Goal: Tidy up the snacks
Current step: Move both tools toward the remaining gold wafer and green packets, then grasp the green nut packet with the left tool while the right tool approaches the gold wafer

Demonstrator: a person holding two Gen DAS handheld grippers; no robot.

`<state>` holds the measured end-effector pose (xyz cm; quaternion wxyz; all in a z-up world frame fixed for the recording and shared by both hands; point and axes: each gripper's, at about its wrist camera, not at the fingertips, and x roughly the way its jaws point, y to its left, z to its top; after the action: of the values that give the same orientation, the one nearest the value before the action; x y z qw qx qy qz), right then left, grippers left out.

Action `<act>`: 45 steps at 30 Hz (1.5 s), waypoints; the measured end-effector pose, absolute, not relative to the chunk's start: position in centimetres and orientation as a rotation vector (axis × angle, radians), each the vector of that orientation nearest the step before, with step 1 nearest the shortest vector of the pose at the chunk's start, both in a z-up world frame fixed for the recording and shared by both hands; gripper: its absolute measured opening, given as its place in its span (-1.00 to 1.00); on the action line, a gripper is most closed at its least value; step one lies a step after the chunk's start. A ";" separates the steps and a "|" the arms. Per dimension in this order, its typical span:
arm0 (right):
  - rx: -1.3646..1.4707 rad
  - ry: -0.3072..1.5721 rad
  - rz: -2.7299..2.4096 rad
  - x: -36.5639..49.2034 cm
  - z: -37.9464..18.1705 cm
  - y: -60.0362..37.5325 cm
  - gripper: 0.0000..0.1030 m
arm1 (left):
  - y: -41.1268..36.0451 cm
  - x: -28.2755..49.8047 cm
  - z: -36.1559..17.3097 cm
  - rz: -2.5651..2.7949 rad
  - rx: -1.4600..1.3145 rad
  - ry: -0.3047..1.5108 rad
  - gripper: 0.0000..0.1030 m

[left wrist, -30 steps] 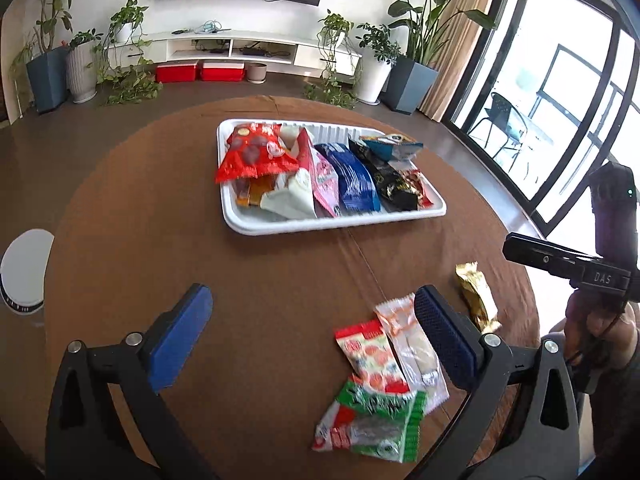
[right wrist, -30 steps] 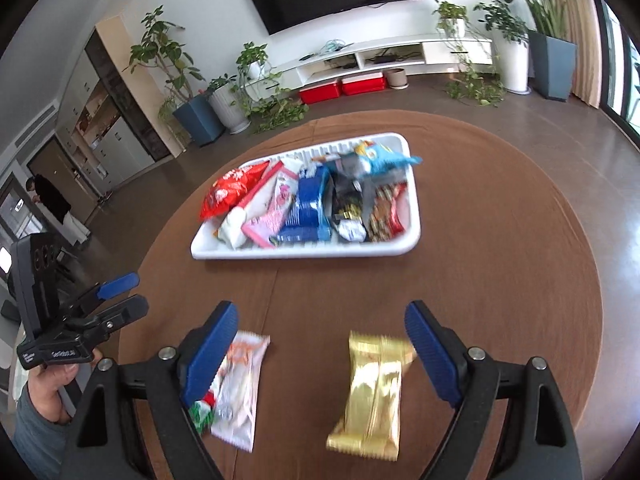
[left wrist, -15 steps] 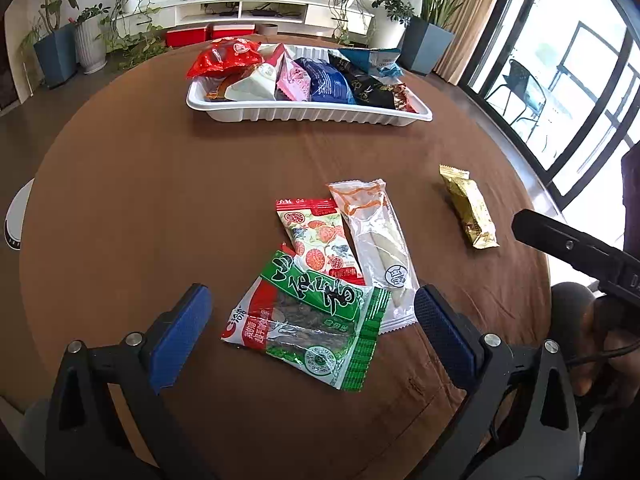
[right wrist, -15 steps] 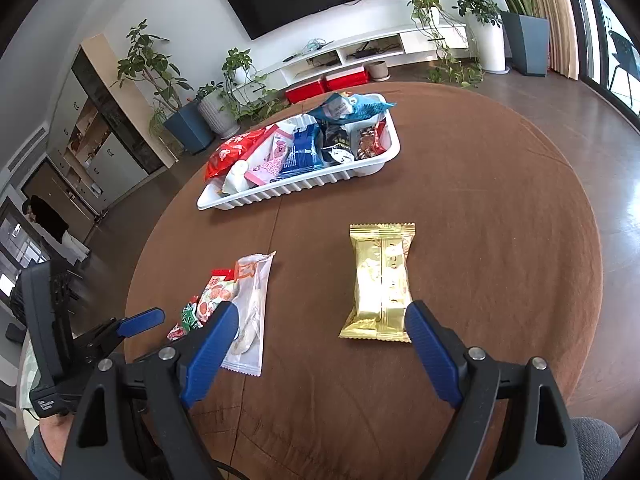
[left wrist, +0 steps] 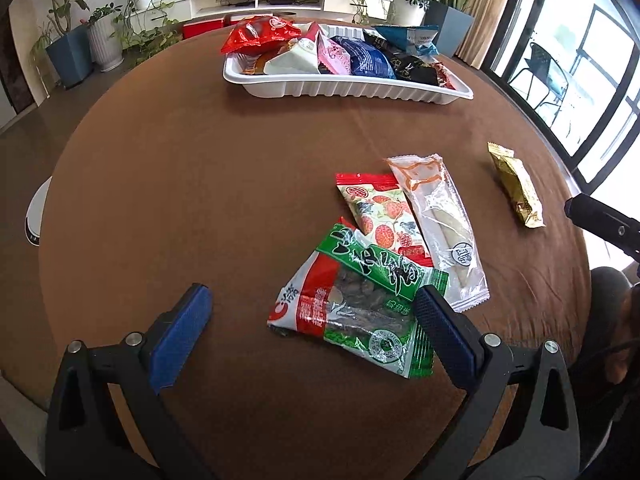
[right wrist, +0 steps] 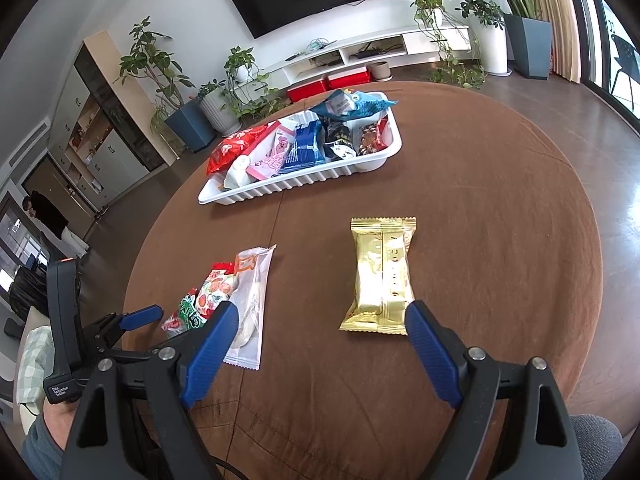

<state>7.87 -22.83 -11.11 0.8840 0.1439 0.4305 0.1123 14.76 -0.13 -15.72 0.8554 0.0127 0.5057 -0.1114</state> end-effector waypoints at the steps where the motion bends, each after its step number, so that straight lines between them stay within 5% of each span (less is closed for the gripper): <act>1: 0.297 0.897 0.232 7.9 -11.2 -22.9 0.70 | 0.1 14.8 -15.8 -0.226 0.033 1.063 0.99; 45: 0.276 0.891 0.226 7.7 -10.8 -22.9 0.70 | 0.6 16.7 -14.5 -0.133 0.087 1.016 0.99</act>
<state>7.70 -22.90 -10.84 0.8870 0.1329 0.4287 0.1087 16.75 0.61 -14.51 0.8706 0.0418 0.4861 -0.0637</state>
